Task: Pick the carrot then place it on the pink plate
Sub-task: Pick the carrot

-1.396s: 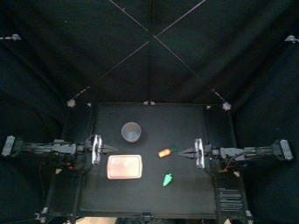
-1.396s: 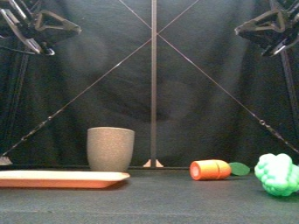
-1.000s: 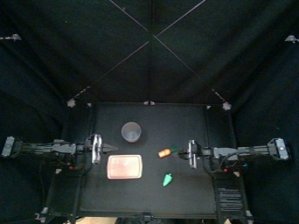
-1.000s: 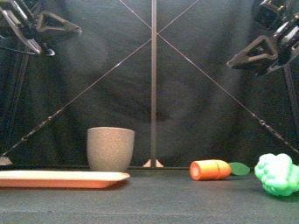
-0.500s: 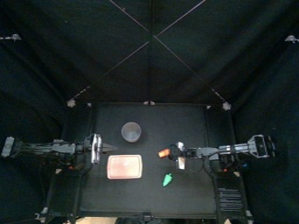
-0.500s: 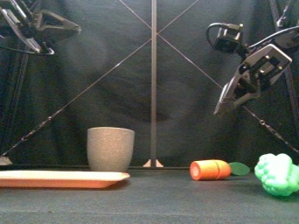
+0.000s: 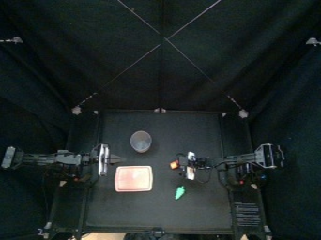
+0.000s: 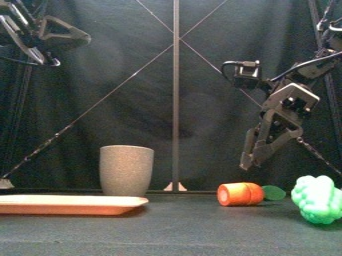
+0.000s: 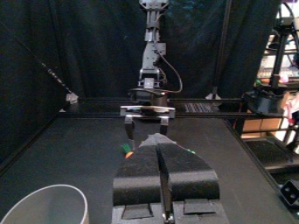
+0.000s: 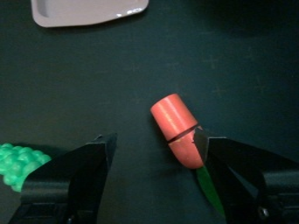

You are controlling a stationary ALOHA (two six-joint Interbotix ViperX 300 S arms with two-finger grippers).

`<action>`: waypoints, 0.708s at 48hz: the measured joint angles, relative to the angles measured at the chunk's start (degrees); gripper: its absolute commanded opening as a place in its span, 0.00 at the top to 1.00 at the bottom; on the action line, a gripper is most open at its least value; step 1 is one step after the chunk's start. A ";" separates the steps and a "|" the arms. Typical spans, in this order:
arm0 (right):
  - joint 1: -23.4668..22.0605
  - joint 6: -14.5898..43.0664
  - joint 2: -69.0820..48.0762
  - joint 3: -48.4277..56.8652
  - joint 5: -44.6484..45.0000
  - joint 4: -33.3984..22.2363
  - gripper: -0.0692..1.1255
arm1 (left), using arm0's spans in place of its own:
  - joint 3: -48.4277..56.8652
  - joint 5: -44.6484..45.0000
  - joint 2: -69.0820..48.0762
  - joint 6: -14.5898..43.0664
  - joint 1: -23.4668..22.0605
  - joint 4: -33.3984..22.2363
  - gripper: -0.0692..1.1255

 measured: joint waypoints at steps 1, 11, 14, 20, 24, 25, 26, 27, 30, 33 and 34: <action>-0.35 0.00 0.44 -0.09 0.00 -0.09 0.09 | 0.00 0.00 -0.09 0.00 0.00 0.00 0.97; -3.25 -0.09 4.83 -1.41 0.00 -0.88 0.09 | 0.00 -0.09 -0.09 0.00 0.00 0.00 0.97; -3.69 -0.09 5.89 -1.76 0.00 -1.05 0.09 | 0.00 -0.09 -0.09 0.00 -0.09 0.00 0.97; -3.96 -0.09 8.61 -2.90 0.00 -1.14 0.09 | 0.00 0.00 -0.09 0.00 0.00 0.00 0.97; -3.96 -0.09 9.84 -3.43 0.18 -1.14 0.10 | 0.00 -0.09 -0.09 0.00 0.00 0.00 0.97; -3.96 -0.09 10.11 -3.69 0.44 -1.14 0.10 | 0.00 0.00 -0.09 0.00 0.00 0.00 0.97; -3.96 -0.09 10.37 -3.78 0.62 -1.14 0.10 | 0.00 -0.09 -0.09 -0.09 0.00 0.00 0.97; -3.96 -0.09 10.55 -3.96 0.70 -1.14 0.11 | 0.00 0.00 -0.09 -0.09 0.00 0.00 0.97; -3.87 -0.18 11.25 -4.39 1.41 -1.14 0.13 | 0.00 0.00 -0.09 0.00 0.00 0.00 0.97; -3.87 -0.26 11.60 -4.75 1.85 -1.14 0.18 | 0.00 0.00 -0.09 0.00 0.00 0.00 0.97; -3.87 -0.35 11.60 -4.92 1.93 -1.14 0.20 | 0.00 -0.09 -0.09 -0.09 0.00 0.00 0.97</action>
